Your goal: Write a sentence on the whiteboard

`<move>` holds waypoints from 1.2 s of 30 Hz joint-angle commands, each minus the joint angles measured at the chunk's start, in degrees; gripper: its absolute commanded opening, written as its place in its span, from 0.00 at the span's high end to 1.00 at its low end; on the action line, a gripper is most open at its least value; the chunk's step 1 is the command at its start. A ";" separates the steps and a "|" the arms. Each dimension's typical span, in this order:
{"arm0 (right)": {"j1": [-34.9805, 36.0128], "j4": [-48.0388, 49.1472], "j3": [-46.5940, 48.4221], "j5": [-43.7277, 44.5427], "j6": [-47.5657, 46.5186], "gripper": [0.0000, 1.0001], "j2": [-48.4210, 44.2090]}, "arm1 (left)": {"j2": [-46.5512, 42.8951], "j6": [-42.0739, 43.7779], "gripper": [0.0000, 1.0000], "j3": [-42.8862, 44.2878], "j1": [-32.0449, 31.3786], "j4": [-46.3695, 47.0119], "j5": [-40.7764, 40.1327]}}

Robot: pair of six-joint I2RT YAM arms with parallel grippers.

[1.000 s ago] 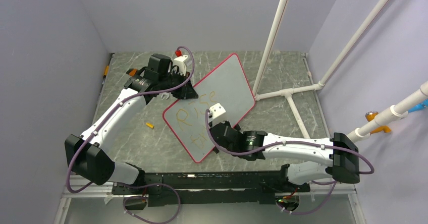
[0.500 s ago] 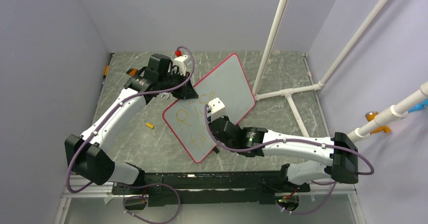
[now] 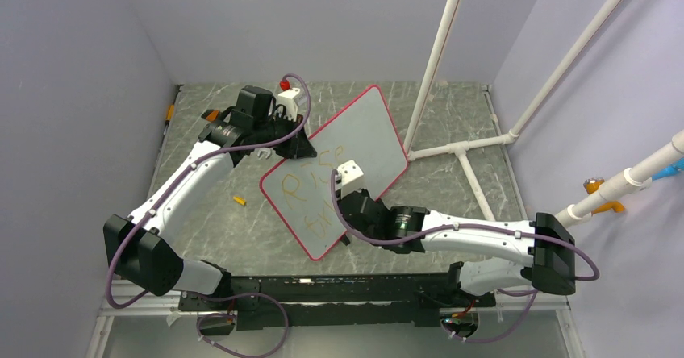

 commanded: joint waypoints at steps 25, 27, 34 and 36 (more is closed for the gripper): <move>0.21 6.00 -9.80 -9.48 7.50 1.00 -1.34 | 0.11 6.74 1.00 -0.97 1.25 2.26 -18.90; 0.19 6.73 -9.85 -10.09 7.35 1.00 -1.33 | 0.10 6.74 1.00 -0.97 1.20 2.20 -18.92; 0.30 8.95 -9.10 -12.33 6.19 1.00 -1.24 | 0.08 6.75 1.00 -0.97 1.27 2.31 -18.82; 0.37 9.42 -8.96 -12.79 5.79 1.00 -1.59 | 0.10 6.74 1.00 -0.91 1.21 2.31 -18.70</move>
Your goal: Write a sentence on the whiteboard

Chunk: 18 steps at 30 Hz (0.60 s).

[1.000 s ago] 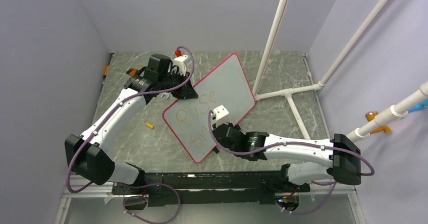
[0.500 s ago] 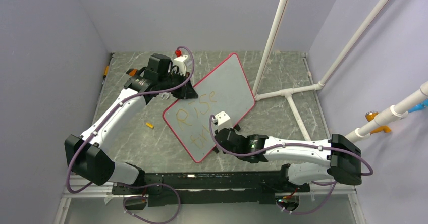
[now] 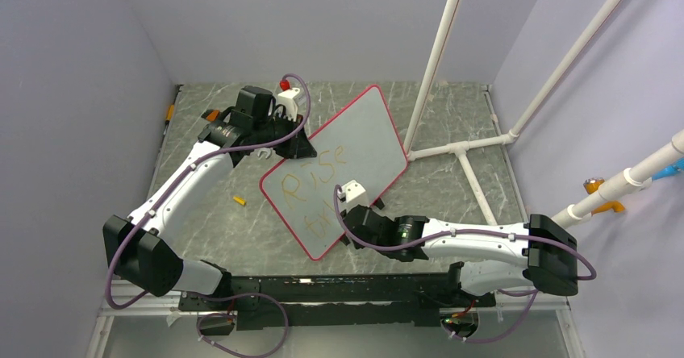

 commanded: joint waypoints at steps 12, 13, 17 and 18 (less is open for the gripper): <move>0.06 12.94 -0.58 -3.95 -1.99 1.00 -9.84 | -0.22 6.85 1.00 -0.77 1.09 1.94 -18.76; 0.05 12.25 -0.83 -3.15 -1.97 1.00 -11.13 | -0.41 6.85 1.00 -0.83 1.03 2.12 -18.73; -0.02 11.35 -2.21 -0.05 -2.51 1.00 -15.34 | -0.71 6.98 1.00 -0.83 1.02 2.06 -18.84; -0.10 11.20 -2.53 0.97 -2.81 1.00 -15.92 | -0.71 7.02 1.00 -0.82 1.07 2.06 -18.77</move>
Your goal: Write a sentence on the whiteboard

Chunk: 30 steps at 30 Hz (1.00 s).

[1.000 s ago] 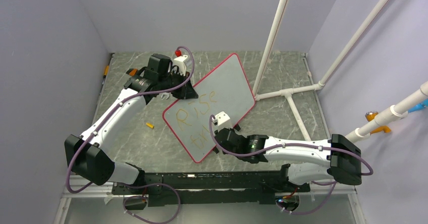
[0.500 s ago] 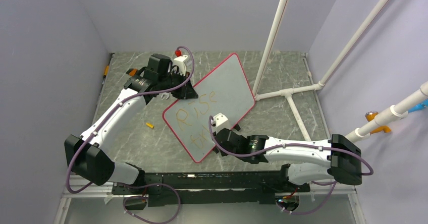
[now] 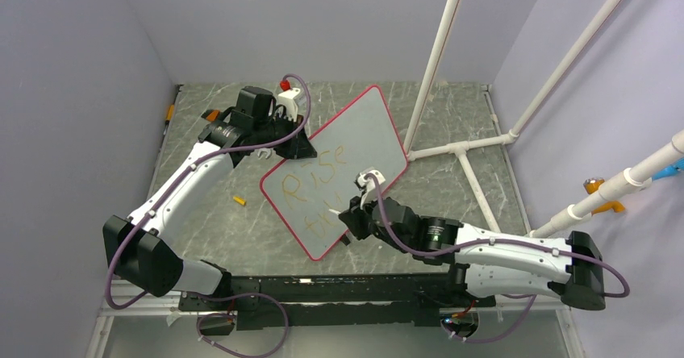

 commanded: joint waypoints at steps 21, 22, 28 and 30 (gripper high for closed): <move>-12.48 4.18 -9.27 -1.47 -1.80 1.00 -11.96 | 0.89 7.88 1.00 0.38 -0.30 0.23 -17.81; -12.65 4.01 -9.44 -1.47 -1.89 1.00 -12.41 | 1.14 7.88 1.00 0.76 -0.56 -0.16 -17.87; -13.78 4.11 -10.61 -1.57 -2.66 1.00 -14.99 | 1.11 7.71 1.00 2.73 -1.26 -2.49 -18.23; -14.38 4.89 -11.32 -2.03 -2.93 1.00 -15.79 | 0.32 7.79 1.00 1.83 -1.29 -2.58 -19.00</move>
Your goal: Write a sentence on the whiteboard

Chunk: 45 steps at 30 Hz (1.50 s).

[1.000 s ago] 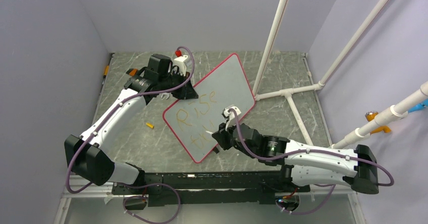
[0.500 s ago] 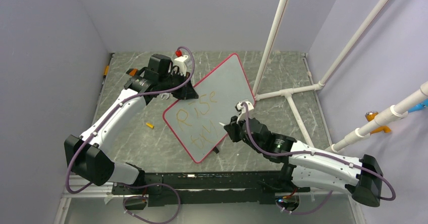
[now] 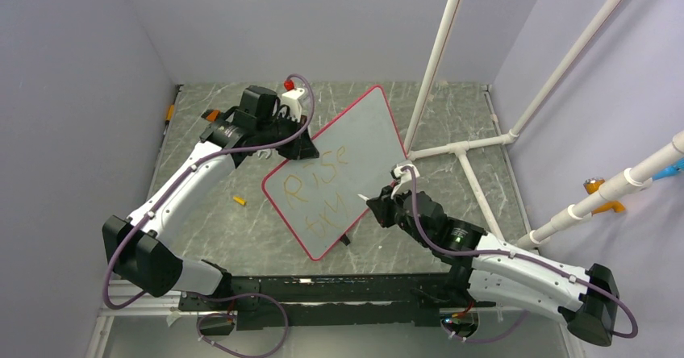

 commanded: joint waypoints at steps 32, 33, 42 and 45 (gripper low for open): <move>-12.05 19.80 -1.74 -13.32 -3.69 1.00 8.66 | -2.91 9.89 1.00 -5.34 0.81 1.00 -17.47; -12.19 20.06 -1.65 -13.61 -3.68 1.00 9.00 | -2.83 9.85 1.00 -5.35 0.82 1.00 -17.37; -12.76 20.99 -0.74 -16.19 -4.22 1.00 12.14 | -2.47 9.91 1.00 -5.38 0.84 1.08 -16.94; -12.83 21.19 -0.43 -17.19 -4.46 1.00 12.96 | -2.36 9.88 1.00 -5.37 0.86 1.05 -17.01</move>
